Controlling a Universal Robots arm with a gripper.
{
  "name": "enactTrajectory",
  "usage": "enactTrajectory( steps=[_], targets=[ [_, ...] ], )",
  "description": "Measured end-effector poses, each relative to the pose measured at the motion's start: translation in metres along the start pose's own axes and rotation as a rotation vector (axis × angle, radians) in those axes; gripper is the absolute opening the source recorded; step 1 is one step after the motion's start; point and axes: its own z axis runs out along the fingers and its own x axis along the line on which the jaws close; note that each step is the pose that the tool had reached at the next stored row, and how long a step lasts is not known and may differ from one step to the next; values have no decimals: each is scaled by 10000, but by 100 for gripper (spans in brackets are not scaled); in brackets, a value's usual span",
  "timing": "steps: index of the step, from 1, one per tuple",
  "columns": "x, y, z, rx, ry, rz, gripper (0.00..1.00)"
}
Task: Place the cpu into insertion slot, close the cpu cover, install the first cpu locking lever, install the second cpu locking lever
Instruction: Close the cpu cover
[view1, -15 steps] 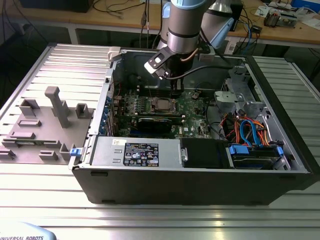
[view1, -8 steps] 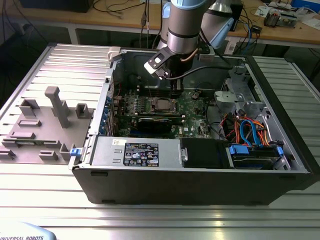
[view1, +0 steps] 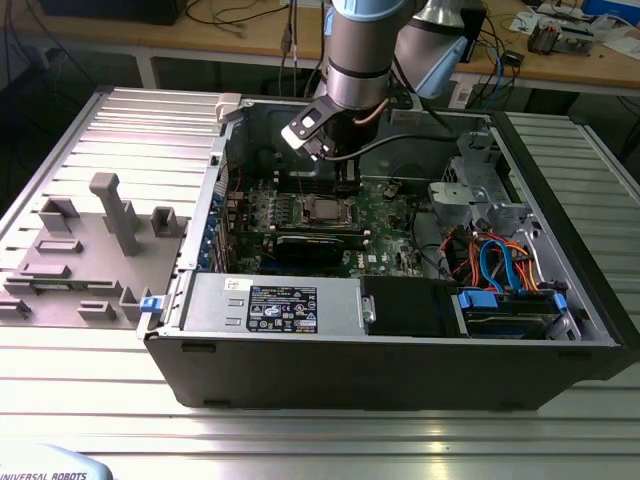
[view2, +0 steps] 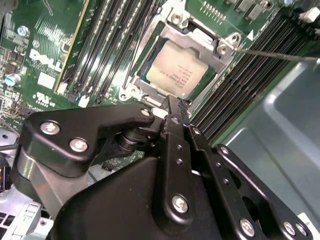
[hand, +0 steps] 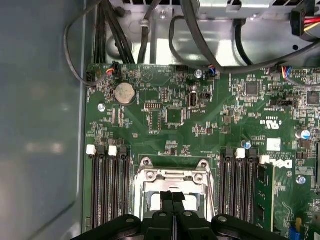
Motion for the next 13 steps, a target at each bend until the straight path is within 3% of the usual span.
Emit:
enactTrajectory(
  steps=[5,13],
  targets=[
    [2,-123,36,0,8,-12,11],
    [3,-215,75,4,9,-49,11]
  ],
)
